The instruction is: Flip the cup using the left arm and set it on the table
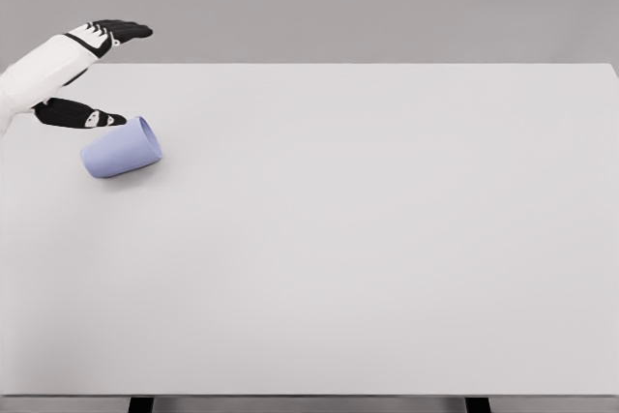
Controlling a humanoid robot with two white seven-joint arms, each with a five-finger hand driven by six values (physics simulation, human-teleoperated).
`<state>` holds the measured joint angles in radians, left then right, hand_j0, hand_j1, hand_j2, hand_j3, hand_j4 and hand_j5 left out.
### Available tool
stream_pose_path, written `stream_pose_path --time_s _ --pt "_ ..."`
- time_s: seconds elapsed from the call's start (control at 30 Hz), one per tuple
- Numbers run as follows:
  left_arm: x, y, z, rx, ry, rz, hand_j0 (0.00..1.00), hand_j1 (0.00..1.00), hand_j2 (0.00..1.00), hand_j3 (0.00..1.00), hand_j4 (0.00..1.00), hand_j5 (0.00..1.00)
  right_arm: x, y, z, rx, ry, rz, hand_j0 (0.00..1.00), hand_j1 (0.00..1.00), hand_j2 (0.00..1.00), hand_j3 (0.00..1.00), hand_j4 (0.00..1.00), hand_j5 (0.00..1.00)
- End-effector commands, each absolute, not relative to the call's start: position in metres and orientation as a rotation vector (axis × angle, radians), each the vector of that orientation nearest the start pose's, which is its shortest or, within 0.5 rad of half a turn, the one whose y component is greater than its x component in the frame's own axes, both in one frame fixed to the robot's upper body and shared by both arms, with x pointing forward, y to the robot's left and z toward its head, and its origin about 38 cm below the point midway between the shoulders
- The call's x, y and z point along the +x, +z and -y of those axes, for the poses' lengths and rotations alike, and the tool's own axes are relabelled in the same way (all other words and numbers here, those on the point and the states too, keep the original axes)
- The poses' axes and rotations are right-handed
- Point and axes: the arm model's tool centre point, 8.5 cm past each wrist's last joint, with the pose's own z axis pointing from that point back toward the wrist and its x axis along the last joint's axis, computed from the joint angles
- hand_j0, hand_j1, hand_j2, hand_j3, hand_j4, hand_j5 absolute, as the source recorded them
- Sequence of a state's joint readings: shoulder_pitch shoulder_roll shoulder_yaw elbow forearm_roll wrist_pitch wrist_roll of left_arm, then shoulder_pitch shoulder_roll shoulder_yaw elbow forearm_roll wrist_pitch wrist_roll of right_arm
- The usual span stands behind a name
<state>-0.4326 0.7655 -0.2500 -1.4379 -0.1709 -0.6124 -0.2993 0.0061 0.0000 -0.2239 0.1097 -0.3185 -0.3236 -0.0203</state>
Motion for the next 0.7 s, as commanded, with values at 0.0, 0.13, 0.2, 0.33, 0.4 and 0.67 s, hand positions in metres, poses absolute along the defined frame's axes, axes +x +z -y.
stream_pose_path --time_s 0.0,0.13,0.2,0.33,0.4,0.67 --pt "0.426 0.257 -0.353 0.458 -1.457 1.902 1.00 1.00 1.00 1.00 1.00 1.00 -0.015 -0.255 0.281 -0.200 -0.529 0.214 1.00 1.00 1.00 1.00 1.00 1.00" --pt "0.425 0.257 -0.355 0.462 -1.454 1.900 1.00 1.00 1.00 1.00 1.00 1.00 -0.015 -0.255 0.281 -0.199 -0.530 0.213 1.00 1.00 1.00 1.00 1.00 1.00" --pt "0.425 0.257 -0.355 0.461 -1.454 1.898 1.00 1.00 1.00 1.00 1.00 1.00 -0.015 -0.255 0.281 -0.199 -0.530 0.213 1.00 1.00 1.00 1.00 1.00 1.00" --pt "0.425 0.254 -0.355 0.459 -1.457 1.893 1.00 1.00 1.00 1.00 1.00 1.00 -0.015 -0.255 0.281 -0.199 -0.529 0.215 1.00 1.00 1.00 1.00 1.00 1.00" --pt "0.425 0.251 -0.353 0.476 -1.487 1.872 1.00 1.00 1.00 1.00 1.00 1.00 -0.015 -0.255 0.281 -0.199 -0.529 0.215 1.00 1.00 1.00 1.00 1.00 1.00" --pt "0.426 0.241 -0.349 0.502 -1.557 1.811 1.00 1.00 1.00 1.00 1.00 1.00 -0.015 -0.255 0.281 -0.199 -0.529 0.215 1.00 1.00 1.00 1.00 1.00 1.00"
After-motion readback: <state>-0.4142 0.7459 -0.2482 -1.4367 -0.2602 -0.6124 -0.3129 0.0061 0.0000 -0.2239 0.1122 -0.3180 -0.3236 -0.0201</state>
